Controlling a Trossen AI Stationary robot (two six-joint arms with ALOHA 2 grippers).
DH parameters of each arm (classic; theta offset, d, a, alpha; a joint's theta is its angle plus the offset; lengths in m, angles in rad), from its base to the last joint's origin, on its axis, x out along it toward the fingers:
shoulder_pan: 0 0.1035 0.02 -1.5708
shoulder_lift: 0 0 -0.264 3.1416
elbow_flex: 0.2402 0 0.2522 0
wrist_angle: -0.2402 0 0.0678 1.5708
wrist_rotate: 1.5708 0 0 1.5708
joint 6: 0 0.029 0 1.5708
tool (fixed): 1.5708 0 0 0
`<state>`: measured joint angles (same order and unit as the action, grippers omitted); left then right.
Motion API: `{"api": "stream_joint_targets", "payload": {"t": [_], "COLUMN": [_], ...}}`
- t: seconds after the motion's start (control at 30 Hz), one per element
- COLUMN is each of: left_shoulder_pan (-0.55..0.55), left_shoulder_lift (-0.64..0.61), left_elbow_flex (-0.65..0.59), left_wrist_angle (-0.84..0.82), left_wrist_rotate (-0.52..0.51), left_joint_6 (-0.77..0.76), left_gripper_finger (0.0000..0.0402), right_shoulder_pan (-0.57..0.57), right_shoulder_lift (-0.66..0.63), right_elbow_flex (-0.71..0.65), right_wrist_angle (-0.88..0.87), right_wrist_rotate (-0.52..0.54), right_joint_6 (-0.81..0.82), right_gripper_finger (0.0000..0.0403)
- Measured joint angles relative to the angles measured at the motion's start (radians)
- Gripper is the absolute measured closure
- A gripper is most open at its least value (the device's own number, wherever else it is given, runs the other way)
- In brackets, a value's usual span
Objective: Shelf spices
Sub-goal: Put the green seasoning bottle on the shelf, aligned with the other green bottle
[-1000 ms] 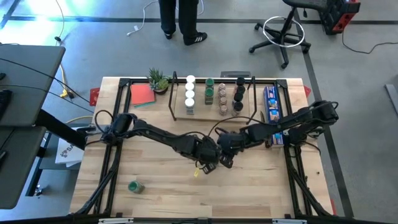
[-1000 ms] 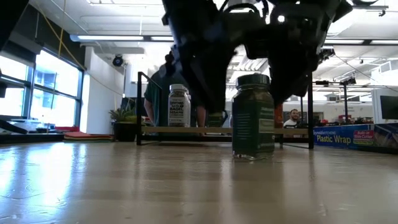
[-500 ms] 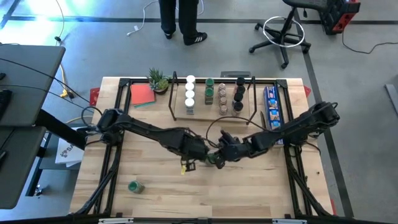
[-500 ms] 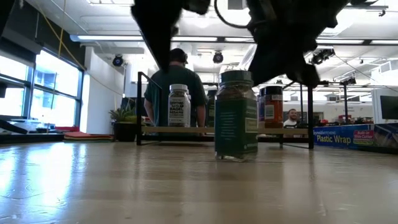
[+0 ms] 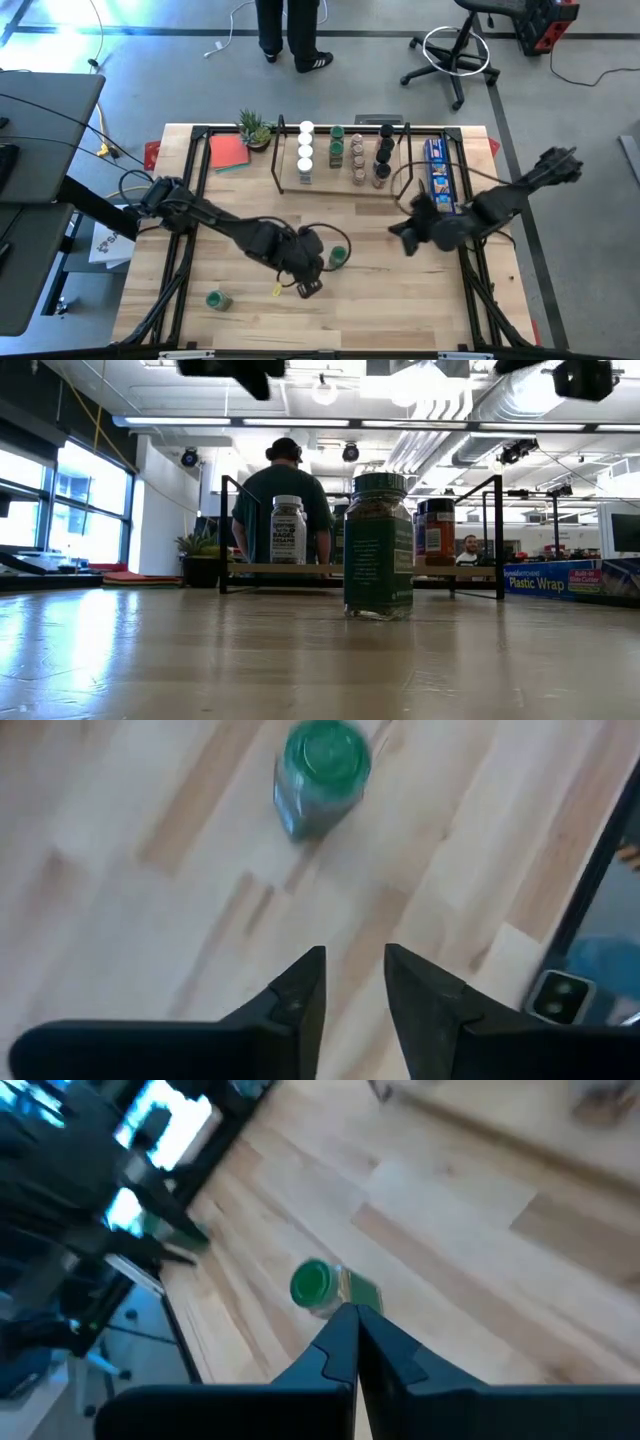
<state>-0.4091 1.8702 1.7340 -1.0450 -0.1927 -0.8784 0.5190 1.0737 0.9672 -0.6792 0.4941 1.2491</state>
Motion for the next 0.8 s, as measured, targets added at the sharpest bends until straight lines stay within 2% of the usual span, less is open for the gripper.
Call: {"api": "stream_joint_targets", "payload": {"t": [0.13,0.23,0.37,0.47,0.6,0.8], "left_shoulder_pan": [-0.021,0.008,0.070,0.123,0.169,0.177], "left_shoulder_lift": [0.002,0.011,0.053,0.103,0.148,0.171], "left_elbow_flex": [0.000,0.000,0.000,0.000,-0.001,0.003], "left_wrist_angle": [0.015,0.095,0.221,0.232,0.203,0.246], "left_wrist_rotate": [-0.007,0.006,0.079,0.178,0.229,0.161], "left_joint_6": [-0.153,-0.204,-0.194,-0.185,-0.191,-0.213], "left_gripper_finger": [0.0268,0.0226,0.0161,0.0126,0.0115,0.0116], "right_shoulder_pan": [0.080,0.111,0.126,0.134,0.161,0.231], "right_shoulder_lift": [-0.071,-0.083,-0.082,-0.082,-0.082,-0.104], "right_elbow_flex": [0.000,0.000,0.000,0.000,0.000,0.000], "right_wrist_angle": [-0.033,-0.047,-0.071,-0.115,-0.153,-0.229], "right_wrist_rotate": [0.147,0.185,0.151,0.093,0.037,0.008], "right_joint_6": [-0.014,-0.080,-0.176,-0.200,-0.209,-0.229], "right_gripper_finger": [0.0403,0.0403,0.0403,0.0403,0.0403,0.0403]}}
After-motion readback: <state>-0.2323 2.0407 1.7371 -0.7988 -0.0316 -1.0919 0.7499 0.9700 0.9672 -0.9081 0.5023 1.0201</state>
